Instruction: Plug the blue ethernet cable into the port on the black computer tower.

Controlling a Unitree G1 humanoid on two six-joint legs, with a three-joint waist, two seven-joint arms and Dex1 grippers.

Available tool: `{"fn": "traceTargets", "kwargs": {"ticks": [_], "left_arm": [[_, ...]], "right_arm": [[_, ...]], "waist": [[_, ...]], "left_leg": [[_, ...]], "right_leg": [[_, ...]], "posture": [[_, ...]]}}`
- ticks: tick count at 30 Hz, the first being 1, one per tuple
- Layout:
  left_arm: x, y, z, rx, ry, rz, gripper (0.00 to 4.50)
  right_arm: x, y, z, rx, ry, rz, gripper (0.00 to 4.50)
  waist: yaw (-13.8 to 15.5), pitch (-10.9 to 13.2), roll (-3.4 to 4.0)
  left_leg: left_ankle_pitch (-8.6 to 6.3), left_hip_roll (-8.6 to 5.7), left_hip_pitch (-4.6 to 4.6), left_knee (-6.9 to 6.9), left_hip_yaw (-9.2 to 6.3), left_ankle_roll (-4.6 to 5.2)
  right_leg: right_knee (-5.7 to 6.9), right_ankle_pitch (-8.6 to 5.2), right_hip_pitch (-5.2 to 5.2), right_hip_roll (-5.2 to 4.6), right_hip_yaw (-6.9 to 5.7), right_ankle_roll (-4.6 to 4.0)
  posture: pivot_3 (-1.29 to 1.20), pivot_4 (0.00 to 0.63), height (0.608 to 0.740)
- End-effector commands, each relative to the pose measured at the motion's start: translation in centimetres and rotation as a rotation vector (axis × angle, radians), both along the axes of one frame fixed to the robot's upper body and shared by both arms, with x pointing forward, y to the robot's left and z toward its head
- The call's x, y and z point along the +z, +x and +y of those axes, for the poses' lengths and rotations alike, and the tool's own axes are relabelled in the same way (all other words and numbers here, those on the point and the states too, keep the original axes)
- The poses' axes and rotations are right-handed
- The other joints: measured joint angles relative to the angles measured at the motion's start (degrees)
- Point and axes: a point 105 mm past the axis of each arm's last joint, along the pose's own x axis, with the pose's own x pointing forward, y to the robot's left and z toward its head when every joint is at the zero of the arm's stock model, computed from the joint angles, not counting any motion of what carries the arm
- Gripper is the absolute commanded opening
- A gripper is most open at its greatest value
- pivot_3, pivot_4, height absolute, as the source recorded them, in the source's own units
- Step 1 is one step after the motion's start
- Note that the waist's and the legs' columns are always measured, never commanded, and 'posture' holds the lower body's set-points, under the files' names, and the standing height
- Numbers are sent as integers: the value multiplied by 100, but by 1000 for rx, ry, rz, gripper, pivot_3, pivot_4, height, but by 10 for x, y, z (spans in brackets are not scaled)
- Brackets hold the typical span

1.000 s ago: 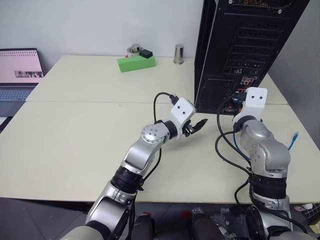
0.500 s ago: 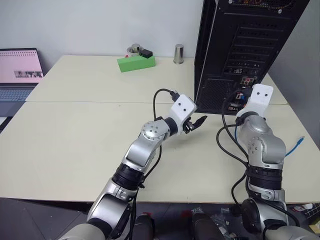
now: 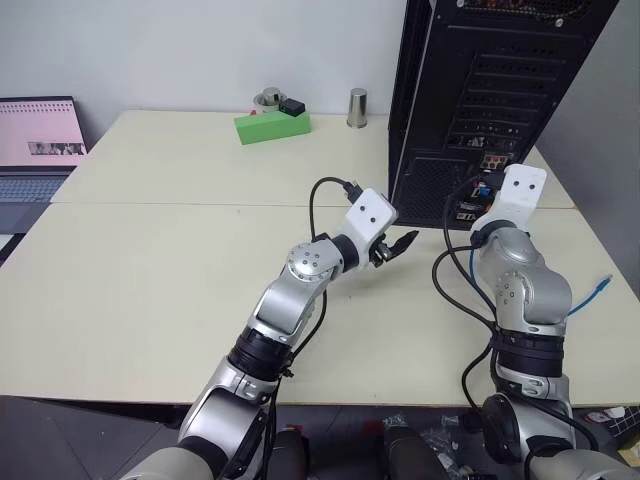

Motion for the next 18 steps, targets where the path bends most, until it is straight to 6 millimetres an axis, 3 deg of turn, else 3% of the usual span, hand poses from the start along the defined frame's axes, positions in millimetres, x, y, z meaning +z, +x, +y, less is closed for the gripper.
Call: {"fn": "traceTargets", "kwargs": {"ticks": [1,18], "left_arm": [[16,-1,-2,0,-35,-53,3090],[14,-1,-2,0,-34,-53,3090]], "right_arm": [[15,2,2,17,1,-47,0],[17,3,7,50,-33,-52,0]], "waist": [[-3,0,0],[-86,0,0]], "left_leg": [[0,0,0,0,0,0],[0,1,2,0,0,0]], "right_leg": [[0,0,0,0,0,0],[1,0,1,0,1,0]], "posture": [[0,150,740],[0,150,740]]}}
